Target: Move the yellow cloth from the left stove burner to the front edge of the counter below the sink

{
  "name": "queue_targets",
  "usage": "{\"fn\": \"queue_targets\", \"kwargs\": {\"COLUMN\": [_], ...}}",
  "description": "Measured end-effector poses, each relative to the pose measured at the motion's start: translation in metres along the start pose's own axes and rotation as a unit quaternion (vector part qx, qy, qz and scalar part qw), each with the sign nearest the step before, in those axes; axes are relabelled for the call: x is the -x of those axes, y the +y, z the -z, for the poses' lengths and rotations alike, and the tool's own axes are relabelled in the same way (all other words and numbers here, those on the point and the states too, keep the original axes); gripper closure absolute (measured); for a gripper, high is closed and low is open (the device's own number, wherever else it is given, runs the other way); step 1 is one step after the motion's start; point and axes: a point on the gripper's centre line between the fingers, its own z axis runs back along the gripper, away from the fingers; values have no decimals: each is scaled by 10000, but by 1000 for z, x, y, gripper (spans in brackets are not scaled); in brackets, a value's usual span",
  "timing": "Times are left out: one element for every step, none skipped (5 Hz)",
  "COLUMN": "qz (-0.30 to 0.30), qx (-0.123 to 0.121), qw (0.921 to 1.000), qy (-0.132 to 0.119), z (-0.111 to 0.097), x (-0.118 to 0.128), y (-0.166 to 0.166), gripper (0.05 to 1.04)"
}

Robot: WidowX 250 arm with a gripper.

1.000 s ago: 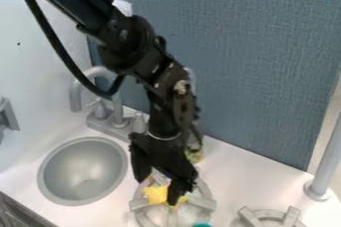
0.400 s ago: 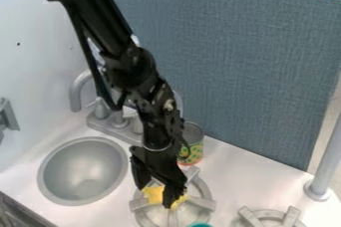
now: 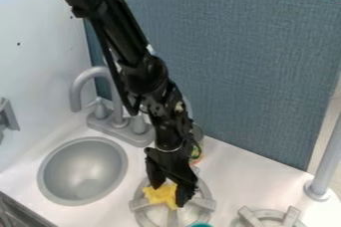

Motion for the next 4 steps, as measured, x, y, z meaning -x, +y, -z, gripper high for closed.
{"fn": "queue_targets", "kwargs": {"qz": [-85, -256, -442, -504], "qx": [41, 28, 35, -211], "qw": [9997, 9995, 9987, 9983], "qy": [203, 182, 266, 222], "z": [13, 15, 9, -17], "x": [-2, -1, 12, 19], "y": [1, 1, -2, -11], "gripper": [138, 388, 558, 609]}}
